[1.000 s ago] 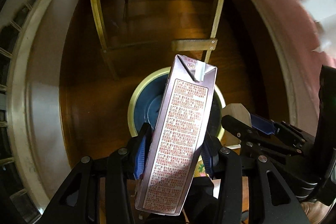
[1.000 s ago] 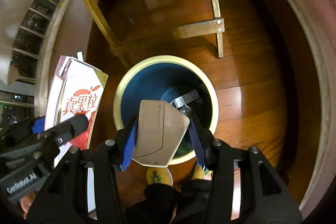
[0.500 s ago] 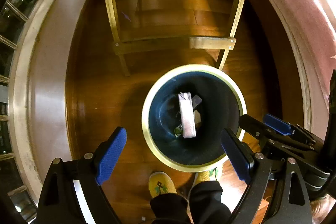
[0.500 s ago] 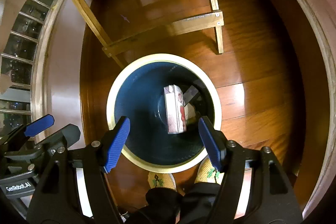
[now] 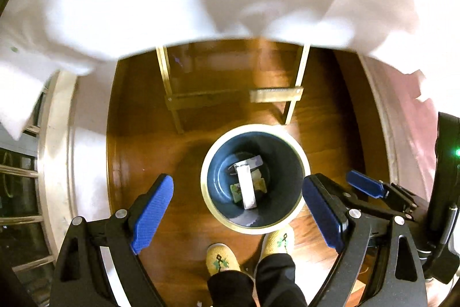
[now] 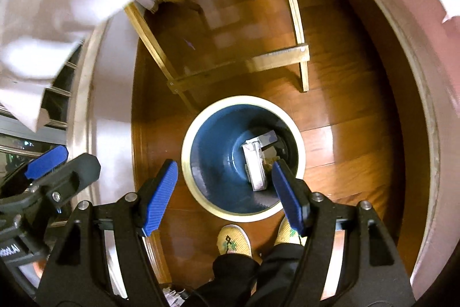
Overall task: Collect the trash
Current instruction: 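Raise both tools back toward the remaining trash on the table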
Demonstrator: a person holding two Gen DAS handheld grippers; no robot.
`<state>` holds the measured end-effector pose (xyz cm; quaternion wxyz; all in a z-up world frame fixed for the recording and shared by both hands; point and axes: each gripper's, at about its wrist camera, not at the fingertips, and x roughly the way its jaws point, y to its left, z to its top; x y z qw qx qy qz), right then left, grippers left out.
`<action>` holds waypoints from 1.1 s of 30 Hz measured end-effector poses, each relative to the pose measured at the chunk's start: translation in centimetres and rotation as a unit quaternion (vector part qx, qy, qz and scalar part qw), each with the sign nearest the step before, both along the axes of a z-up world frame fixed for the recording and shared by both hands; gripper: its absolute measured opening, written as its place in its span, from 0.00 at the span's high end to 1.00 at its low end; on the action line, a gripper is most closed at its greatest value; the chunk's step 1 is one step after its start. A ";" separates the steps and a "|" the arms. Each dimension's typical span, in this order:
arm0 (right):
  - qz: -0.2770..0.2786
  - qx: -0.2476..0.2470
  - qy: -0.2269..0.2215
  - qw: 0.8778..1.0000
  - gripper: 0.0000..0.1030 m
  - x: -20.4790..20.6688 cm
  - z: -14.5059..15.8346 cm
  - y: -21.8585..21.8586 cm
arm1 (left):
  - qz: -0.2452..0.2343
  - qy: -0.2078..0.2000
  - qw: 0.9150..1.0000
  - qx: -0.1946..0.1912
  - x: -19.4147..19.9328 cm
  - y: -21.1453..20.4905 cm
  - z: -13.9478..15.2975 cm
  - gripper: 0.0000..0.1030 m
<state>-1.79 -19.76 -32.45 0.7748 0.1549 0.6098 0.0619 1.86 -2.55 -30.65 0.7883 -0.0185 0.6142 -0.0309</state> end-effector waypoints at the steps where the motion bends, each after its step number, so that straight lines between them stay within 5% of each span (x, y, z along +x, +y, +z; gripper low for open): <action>1: -0.001 -0.001 -0.002 1.000 0.36 -0.2 0.8 -0.1 | 0.001 -0.004 1.000 -0.002 -0.2 0.0 1.5 0.11; 9: -0.005 0.005 -0.032 0.999 0.36 -1.4 10.1 -1.5 | -0.007 -0.026 1.000 -0.016 -0.5 -0.8 10.6 0.11; 20: 0.066 0.013 -0.094 0.993 0.36 -0.5 24.7 -0.2 | -0.010 -0.103 0.995 -0.010 -1.0 -1.6 26.3 0.11; 28: 0.134 -0.002 -0.174 0.976 0.36 1.1 34.0 1.5 | 0.012 -0.154 0.988 0.014 -1.1 -1.0 35.3 0.12; 30: 0.156 -0.014 -0.198 0.968 0.36 1.8 36.0 1.9 | 0.025 -0.165 0.986 0.019 -0.8 -0.8 37.1 0.23; 33: 0.178 -0.020 -0.223 0.958 0.36 3.0 38.2 2.5 | 0.046 -0.172 0.984 0.015 0.0 0.1 38.7 0.26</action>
